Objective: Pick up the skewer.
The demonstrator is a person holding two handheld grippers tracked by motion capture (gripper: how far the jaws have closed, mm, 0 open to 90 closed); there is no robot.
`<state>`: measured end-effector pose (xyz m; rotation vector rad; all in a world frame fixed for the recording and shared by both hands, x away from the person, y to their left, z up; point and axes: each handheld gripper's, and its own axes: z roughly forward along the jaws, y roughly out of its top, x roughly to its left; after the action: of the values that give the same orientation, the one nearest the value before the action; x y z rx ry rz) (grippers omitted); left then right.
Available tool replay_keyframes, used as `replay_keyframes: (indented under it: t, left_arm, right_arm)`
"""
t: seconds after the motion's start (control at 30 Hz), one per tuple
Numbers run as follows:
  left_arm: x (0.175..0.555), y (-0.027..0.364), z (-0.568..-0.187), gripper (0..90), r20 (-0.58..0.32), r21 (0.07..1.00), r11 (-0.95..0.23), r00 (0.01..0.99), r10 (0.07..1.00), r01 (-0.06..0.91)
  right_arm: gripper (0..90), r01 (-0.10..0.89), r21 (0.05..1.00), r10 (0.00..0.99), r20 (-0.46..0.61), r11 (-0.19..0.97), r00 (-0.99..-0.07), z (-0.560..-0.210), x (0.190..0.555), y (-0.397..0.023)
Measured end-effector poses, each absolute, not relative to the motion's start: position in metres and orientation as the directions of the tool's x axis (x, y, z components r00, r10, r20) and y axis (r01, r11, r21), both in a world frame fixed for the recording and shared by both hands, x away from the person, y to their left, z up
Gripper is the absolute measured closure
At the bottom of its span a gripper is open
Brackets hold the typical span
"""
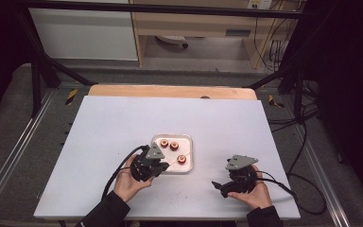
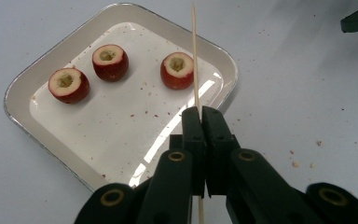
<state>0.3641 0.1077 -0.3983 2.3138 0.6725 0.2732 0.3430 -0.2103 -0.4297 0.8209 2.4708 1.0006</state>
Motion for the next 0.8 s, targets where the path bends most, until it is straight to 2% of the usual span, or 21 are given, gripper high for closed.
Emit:
replay_keyframes:
  t: [0.57,0.8]
  left_arm:
    - [0.362,0.082,-0.393,88.7,0.025,0.644,-0.682,0.882,0.471,0.346]
    - [0.360,0.067,-0.391,88.6,0.035,0.627,-0.709,0.897,0.441,0.324]
  right_arm:
    - [7.7,0.195,0.637,0.484,-0.317,0.746,-0.816,-0.410,0.339,-0.180]
    - [11.8,0.136,0.600,0.423,-0.367,0.788,-0.829,-0.409,0.338,-0.171]
